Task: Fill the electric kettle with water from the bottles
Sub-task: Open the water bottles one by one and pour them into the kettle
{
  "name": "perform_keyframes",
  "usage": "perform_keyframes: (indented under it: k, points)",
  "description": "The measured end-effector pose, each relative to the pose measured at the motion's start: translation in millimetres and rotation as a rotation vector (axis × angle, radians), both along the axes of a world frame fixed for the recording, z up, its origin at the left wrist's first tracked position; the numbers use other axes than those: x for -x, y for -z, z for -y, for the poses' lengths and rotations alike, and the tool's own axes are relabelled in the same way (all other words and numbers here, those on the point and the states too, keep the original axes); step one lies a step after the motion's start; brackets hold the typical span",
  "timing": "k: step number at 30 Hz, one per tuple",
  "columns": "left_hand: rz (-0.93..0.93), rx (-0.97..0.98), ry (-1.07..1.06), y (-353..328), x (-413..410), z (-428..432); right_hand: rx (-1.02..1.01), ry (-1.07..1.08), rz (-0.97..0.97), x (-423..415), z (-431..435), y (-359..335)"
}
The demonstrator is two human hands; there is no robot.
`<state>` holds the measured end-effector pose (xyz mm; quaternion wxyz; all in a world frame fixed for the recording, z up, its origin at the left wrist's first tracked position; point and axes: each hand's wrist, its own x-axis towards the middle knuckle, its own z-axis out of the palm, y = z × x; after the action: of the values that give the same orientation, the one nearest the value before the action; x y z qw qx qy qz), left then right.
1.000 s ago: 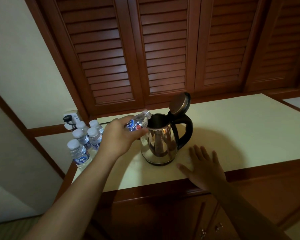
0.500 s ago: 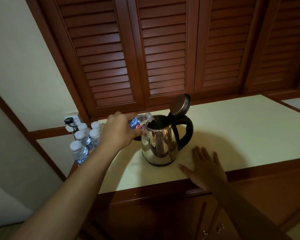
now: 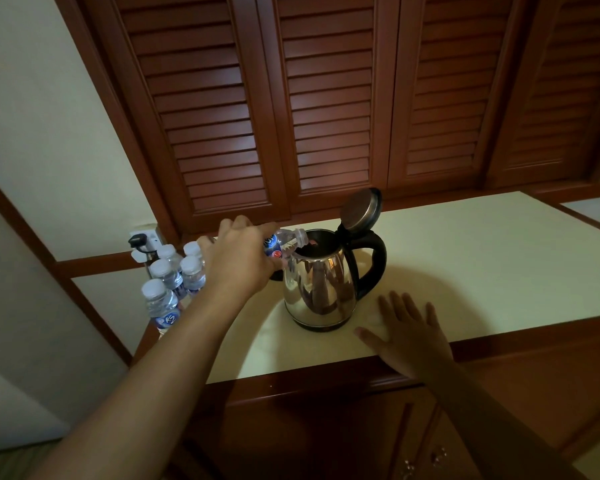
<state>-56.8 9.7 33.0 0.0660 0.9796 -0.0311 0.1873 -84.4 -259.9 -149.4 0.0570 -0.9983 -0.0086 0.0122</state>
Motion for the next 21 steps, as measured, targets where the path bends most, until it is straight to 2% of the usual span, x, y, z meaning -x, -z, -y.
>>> perform_keyframes:
  k: [21]
  points:
    - [0.123,-0.115,0.020,1.2,-4.6,7.8,0.001,0.011,-0.003,-0.3,-0.4,1.2]
